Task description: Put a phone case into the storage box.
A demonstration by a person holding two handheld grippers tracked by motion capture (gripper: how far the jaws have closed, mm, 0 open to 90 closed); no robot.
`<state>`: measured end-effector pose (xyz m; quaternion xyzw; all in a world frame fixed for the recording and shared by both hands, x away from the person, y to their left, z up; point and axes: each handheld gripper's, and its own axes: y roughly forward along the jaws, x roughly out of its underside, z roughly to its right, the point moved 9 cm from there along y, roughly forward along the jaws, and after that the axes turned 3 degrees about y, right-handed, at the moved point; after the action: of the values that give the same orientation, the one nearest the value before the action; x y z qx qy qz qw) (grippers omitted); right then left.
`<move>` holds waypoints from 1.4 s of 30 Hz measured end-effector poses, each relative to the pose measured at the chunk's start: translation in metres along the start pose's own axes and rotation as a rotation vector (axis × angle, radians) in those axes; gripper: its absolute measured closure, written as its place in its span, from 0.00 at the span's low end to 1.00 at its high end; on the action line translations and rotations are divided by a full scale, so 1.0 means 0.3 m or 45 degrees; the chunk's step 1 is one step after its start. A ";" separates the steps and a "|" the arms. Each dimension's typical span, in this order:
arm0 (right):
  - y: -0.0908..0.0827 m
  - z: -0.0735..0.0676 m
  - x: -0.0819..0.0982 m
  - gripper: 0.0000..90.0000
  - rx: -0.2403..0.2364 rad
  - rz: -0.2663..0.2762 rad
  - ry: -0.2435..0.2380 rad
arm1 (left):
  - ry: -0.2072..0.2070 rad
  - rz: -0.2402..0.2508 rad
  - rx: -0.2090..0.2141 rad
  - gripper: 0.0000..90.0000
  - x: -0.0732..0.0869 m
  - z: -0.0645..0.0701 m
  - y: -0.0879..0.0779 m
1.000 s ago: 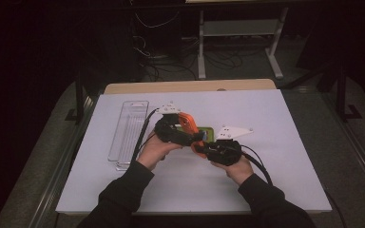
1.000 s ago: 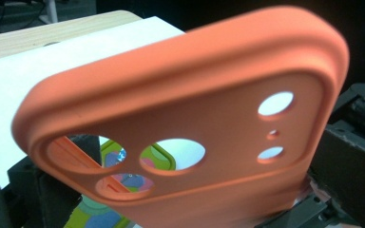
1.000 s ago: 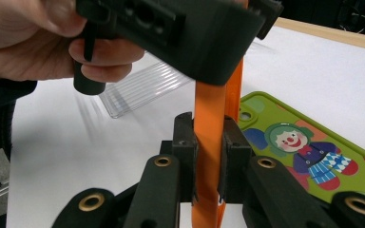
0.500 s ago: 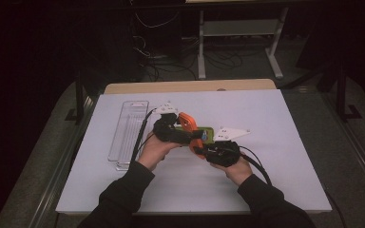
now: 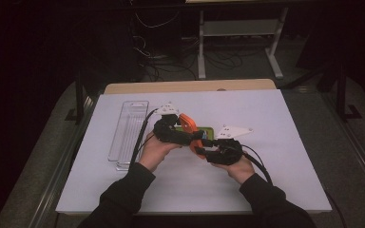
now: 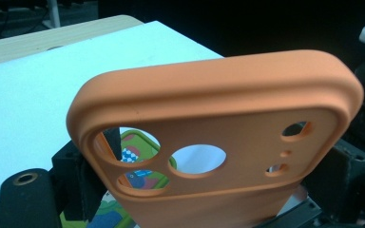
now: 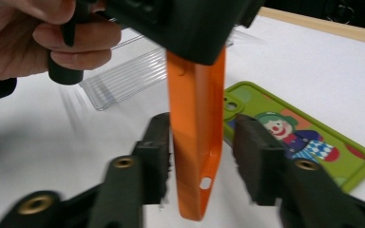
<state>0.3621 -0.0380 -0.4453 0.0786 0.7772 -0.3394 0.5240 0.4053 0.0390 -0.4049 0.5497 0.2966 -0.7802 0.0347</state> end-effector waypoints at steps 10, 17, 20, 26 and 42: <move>-0.073 0.058 0.068 0.32 0.054 -0.133 -0.045 | 0.007 0.001 -0.025 0.16 -0.006 -0.017 -0.019; -0.120 0.110 0.107 0.14 0.106 -0.161 -0.011 | 0.005 0.015 -0.041 0.16 -0.013 -0.032 -0.034; -0.143 0.140 0.137 0.08 0.158 -0.181 0.000 | 0.011 0.015 -0.049 0.16 -0.019 -0.039 -0.045; -0.200 0.176 0.197 0.00 0.196 -0.197 0.017 | 0.014 0.037 -0.066 0.16 -0.034 -0.049 -0.062; -0.226 0.172 0.249 0.00 0.212 -0.236 0.005 | 0.071 0.043 -0.135 0.16 -0.120 -0.108 -0.128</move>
<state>0.3361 -0.1382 -0.4913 0.0504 0.7513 -0.4497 0.4804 0.4321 0.0770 -0.3643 0.5736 0.3288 -0.7471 0.0687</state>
